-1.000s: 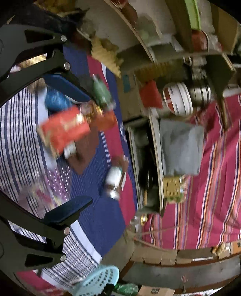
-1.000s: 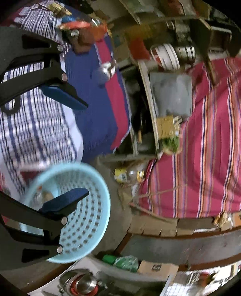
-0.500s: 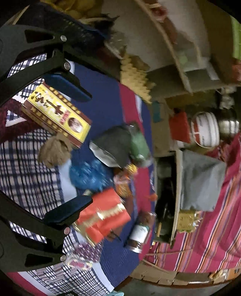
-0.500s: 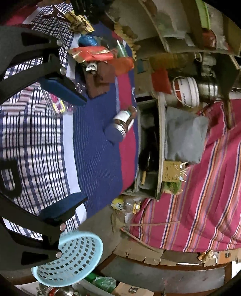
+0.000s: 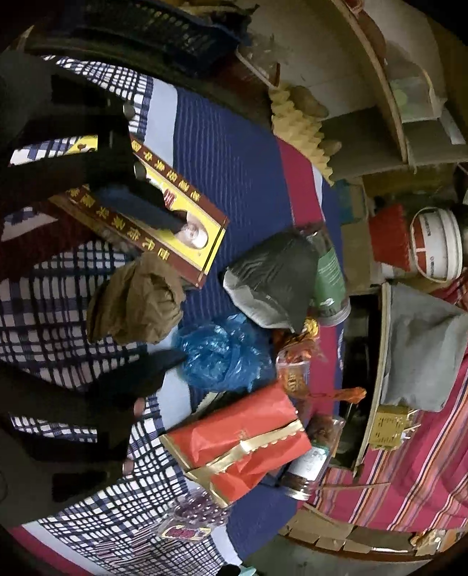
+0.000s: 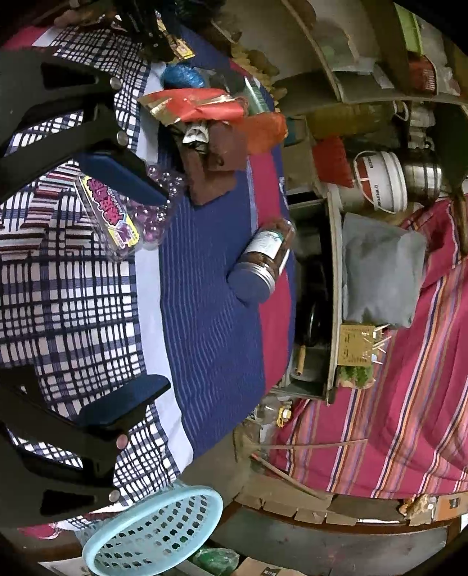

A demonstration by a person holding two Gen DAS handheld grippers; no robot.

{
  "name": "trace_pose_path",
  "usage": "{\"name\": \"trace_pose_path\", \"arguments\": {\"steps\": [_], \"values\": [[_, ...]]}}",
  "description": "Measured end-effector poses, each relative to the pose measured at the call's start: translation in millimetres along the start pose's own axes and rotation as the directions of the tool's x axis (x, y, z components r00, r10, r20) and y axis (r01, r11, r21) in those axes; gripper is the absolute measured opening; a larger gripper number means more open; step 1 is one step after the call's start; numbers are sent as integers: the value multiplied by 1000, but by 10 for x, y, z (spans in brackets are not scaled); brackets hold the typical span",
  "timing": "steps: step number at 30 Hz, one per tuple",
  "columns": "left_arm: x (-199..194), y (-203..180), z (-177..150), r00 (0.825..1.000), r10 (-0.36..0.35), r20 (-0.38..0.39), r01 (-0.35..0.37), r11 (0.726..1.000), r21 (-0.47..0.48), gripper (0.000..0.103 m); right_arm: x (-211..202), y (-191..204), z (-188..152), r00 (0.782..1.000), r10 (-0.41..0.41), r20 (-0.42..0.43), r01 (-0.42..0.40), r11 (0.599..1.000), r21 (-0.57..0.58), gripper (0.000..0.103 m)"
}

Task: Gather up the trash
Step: 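Grasp another brown paper with the left tool while the right tool grasps the red-gold wrapper, then carry the brown paper and red-gold wrapper with both tools over the blue basket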

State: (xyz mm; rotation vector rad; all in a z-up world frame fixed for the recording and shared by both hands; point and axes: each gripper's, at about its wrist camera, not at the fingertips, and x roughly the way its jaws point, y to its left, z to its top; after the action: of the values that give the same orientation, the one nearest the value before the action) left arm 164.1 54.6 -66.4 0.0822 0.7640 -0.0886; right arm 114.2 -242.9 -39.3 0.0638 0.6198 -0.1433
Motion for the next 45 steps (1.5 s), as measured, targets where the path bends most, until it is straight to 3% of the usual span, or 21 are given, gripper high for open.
{"name": "trace_pose_path", "arguments": {"steps": [3,5,10,15,24,32,33,35,37,45], "values": [[-11,-34,3,1000,-3,3,3,1000,18,44,-2,72,-11,1000,13,-2,-13,1000,-13,93],[-18,-56,9,1000,-5,2,5,999,32,40,-5,135,-4,1000,22,-2,-22,999,-23,93],[-116,-112,36,999,15,32,-17,997,71,39,0,357,-7,999,47,1,-47,997,-65,93],[-341,-74,151,994,22,109,-33,994,102,39,48,573,13,997,75,-14,-76,994,-75,93],[-377,229,259,991,40,129,-44,999,30,39,197,993,72,986,152,-65,-157,985,-72,93],[-343,437,300,993,40,111,-36,999,-37,39,427,1378,67,977,159,-140,-174,979,-103,91],[-343,441,301,993,41,110,-38,999,-37,39,457,1375,63,975,164,-150,-179,979,-97,89],[-347,449,292,993,45,108,-41,998,-39,39,534,1385,56,964,193,-183,-210,974,-81,67],[-336,451,291,993,53,102,-49,998,-43,39,575,1382,49,954,225,-197,-242,968,-65,53],[-384,358,319,993,71,94,-67,996,-51,39,402,1300,19,949,256,-182,-279,953,-117,45]]}}
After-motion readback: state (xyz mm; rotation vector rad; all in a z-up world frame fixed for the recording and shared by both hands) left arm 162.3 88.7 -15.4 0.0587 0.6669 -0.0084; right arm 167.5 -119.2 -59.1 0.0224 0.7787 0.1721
